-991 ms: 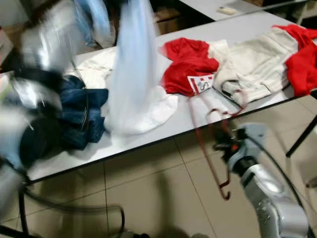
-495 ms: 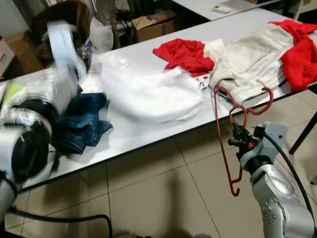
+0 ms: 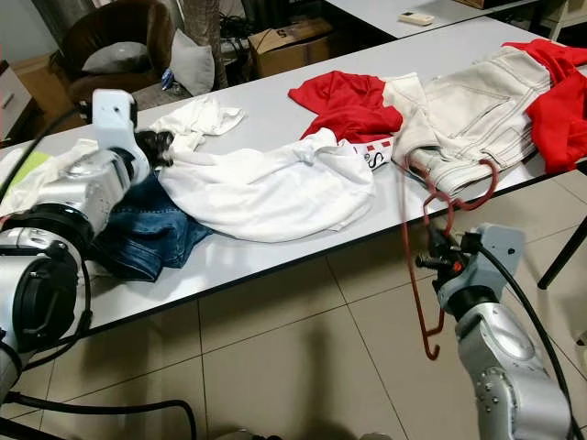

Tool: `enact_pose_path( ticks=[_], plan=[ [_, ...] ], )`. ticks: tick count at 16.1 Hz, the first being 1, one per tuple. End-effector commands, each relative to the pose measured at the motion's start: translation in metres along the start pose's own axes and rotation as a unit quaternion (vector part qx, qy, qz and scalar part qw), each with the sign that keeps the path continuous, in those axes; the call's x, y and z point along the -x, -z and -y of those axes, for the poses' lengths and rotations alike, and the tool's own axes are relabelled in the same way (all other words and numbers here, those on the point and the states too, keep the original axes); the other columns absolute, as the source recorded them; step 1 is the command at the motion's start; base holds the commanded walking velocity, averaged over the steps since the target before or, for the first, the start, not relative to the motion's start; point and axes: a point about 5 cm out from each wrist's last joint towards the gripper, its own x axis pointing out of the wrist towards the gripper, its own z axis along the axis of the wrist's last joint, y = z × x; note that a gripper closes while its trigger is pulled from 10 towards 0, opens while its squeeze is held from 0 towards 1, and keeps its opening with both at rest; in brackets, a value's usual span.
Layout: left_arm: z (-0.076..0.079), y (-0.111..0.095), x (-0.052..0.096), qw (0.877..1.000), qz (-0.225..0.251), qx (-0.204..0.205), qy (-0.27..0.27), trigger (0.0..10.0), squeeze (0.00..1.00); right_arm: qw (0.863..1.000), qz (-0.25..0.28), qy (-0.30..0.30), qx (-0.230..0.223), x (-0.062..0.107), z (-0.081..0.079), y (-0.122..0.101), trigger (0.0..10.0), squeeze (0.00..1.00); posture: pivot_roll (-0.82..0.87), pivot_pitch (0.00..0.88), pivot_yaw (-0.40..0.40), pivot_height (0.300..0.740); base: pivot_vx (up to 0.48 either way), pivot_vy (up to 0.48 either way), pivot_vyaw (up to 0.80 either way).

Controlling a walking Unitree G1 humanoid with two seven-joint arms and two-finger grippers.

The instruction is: Hang hanger

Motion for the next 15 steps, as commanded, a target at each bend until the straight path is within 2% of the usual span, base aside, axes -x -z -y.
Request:
enact_pose_path(
  ticks=[1, 3, 4, 5, 6, 7, 8, 9, 10, 11, 12, 14, 15],
  plan=[
    [-0.011, -0.011, 0.005, 0.999, 0.041, 0.014, 0.011, 10.0, 1.00, 0.999, 0.040, 0.012, 0.027, 0.000, -0.005, -0.015, 10.0, 0.00, -0.18, 0.000, 0.200, 0.740, 0.000, 0.000, 0.00],
    [-0.011, -0.010, 0.008, 0.996, 0.073, 0.027, 0.040, 10.0, 1.00, 0.996, 0.059, 0.021, 0.062, -0.001, -0.007, -0.025, 10.0, 0.00, -0.17, 0.000, 0.183, 0.740, 0.000, 0.000, 0.00],
    [-0.010, -0.009, 0.008, 0.996, 0.077, 0.030, 0.044, 10.0, 1.00, 0.996, 0.063, 0.023, 0.061, -0.002, -0.008, -0.027, 10.0, 0.00, -0.17, 0.000, 0.182, 0.740, 0.000, 0.000, 0.00],
    [0.001, -0.005, 0.012, 0.989, 0.109, 0.034, 0.089, 10.0, 1.00, 0.996, 0.071, 0.013, 0.057, -0.001, -0.016, -0.030, 10.0, 0.00, -0.17, 0.000, 0.175, 0.740, 0.000, 0.000, 0.00],
    [0.015, 0.001, 0.021, 0.981, 0.146, 0.035, 0.120, 10.0, 1.00, 0.996, 0.075, -0.005, 0.049, 0.001, -0.028, -0.029, 10.0, 0.00, -0.17, 0.000, 0.173, 0.740, 0.000, 0.000, 0.00],
    [0.022, 0.008, 0.030, 0.979, 0.160, 0.042, 0.119, 10.0, 1.00, 0.996, 0.075, -0.015, 0.046, 0.003, -0.037, -0.027, 10.0, 0.00, -0.17, 0.000, 0.172, 0.740, 0.000, 0.000, 0.00],
    [0.029, 0.031, 0.043, 0.984, 0.145, 0.017, 0.107, 10.0, 1.00, 0.996, 0.065, -0.027, 0.047, 0.005, -0.045, -0.020, 10.0, 0.00, -0.17, 0.000, 0.170, 0.740, 0.000, 0.000, 0.00],
    [0.034, 0.045, 0.049, 0.986, 0.128, 0.023, 0.101, 10.0, 1.00, 0.996, 0.062, -0.033, 0.051, 0.006, -0.049, -0.017, 10.0, 0.00, -0.17, 0.000, 0.162, 0.740, 0.000, 0.000, 0.00],
    [0.043, 0.071, 0.060, 0.991, 0.106, 0.015, 0.078, 10.0, 0.99, 0.996, 0.052, -0.036, 0.061, 0.007, -0.053, -0.011, 10.0, 0.00, -0.17, 0.000, 0.155, 0.740, 0.000, -0.371, 0.00],
    [0.051, 0.086, 0.070, 0.993, 0.094, 0.010, 0.069, 10.0, 0.96, 0.996, 0.043, -0.037, 0.067, 0.005, -0.053, -0.008, 10.0, 0.00, -0.17, 0.000, 0.131, 0.740, 0.000, -0.480, 0.00],
    [0.055, 0.097, 0.081, 0.995, 0.084, 0.002, 0.060, 10.0, 0.95, 0.997, 0.038, -0.035, 0.061, 0.004, -0.052, -0.006, 10.0, 0.00, -0.17, 0.000, 0.130, 0.740, 0.000, -0.480, 0.00],
    [0.061, 0.107, 0.095, 0.996, 0.063, -0.009, 0.055, 10.0, 0.94, 0.994, 0.027, -0.047, 0.093, 0.006, -0.053, -0.003, 10.0, 0.00, -0.17, 0.000, 0.126, 0.740, 0.000, -0.480, 0.00],
    [0.062, 0.108, 0.096, 0.996, 0.061, -0.015, 0.058, 10.0, 0.94, 0.994, 0.023, -0.046, 0.094, 0.006, -0.052, -0.002, 10.0, 0.00, -0.17, 0.000, 0.124, 0.740, 0.000, -0.480, 0.00]
  ],
)
